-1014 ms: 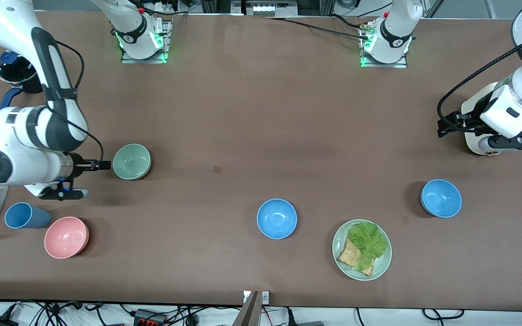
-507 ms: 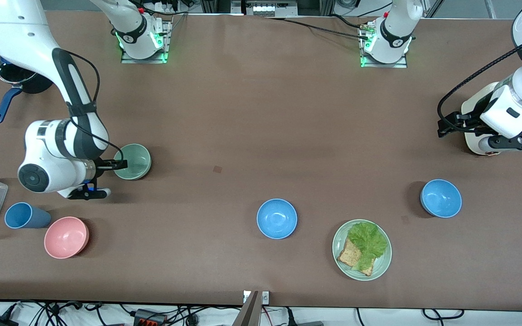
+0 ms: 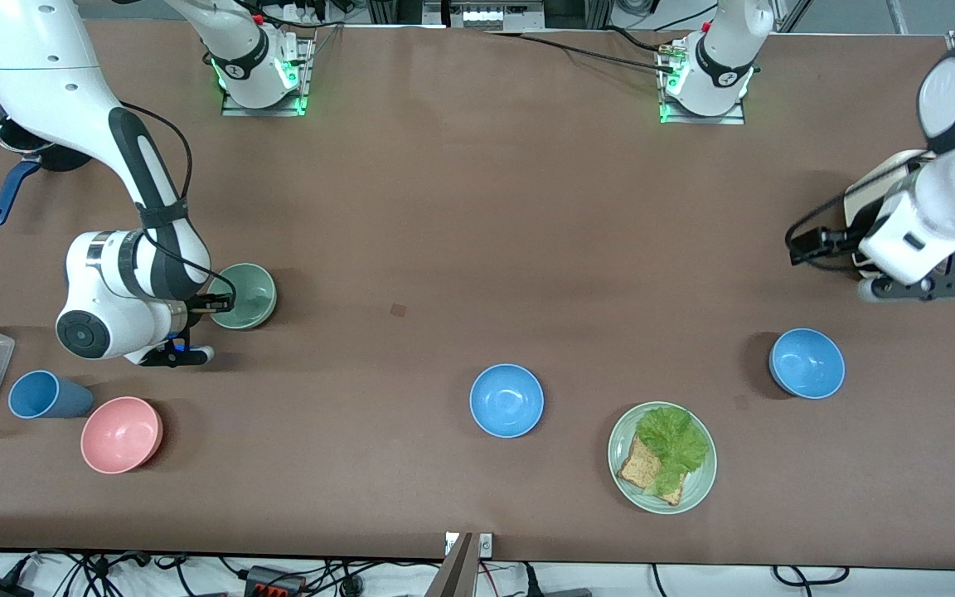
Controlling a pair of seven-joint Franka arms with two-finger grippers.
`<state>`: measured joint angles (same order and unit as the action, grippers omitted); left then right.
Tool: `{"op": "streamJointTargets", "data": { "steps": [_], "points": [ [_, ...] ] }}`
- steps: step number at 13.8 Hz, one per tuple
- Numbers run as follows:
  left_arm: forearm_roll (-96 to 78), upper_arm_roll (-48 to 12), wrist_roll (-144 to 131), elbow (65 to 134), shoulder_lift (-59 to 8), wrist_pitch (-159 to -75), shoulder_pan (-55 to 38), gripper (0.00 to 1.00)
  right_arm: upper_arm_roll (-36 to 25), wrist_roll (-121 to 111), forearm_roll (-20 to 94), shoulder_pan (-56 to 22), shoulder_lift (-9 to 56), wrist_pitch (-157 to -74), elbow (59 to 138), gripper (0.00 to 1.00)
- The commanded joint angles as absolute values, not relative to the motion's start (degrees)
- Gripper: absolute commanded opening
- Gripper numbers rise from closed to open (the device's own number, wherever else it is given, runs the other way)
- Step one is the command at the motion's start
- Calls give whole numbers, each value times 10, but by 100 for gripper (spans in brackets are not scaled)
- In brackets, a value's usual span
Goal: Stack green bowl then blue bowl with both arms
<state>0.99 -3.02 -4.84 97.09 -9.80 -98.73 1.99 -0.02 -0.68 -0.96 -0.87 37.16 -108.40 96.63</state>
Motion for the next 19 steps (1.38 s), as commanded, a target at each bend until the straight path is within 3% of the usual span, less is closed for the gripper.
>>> {"op": "streamJointTargets", "data": {
  "steps": [1, 4, 7, 10, 14, 16, 19],
  "points": [
    [30, -28, -12, 870, -225, -987, 60, 100, 4, -11, -6, -9, 362, -1073, 966, 0],
    [32, -28, 62, 800, -335, -1037, 94, 100, 43, -11, -5, -11, 356, -1070, 941, 0],
    [28, -28, 157, 796, -399, -1147, 139, 100, 114, 39, -1, -16, 356, -1028, 879, 0],
    [28, -28, 205, 804, -432, -1212, 150, 100, 149, 67, 20, -55, 360, -1020, 851, 0],
    [25, -32, 214, 828, -446, -1213, 159, 100, 149, 137, 46, -154, 376, -1037, 850, 0],
    [20, -35, 215, 839, -445, -1214, 167, 90, 149, 186, 47, -194, 390, -1069, 850, 0],
    [17, -37, 216, 840, -447, -1214, 169, 55, 150, 236, 56, -229, 422, -1131, 850, 0]
  ]
}}
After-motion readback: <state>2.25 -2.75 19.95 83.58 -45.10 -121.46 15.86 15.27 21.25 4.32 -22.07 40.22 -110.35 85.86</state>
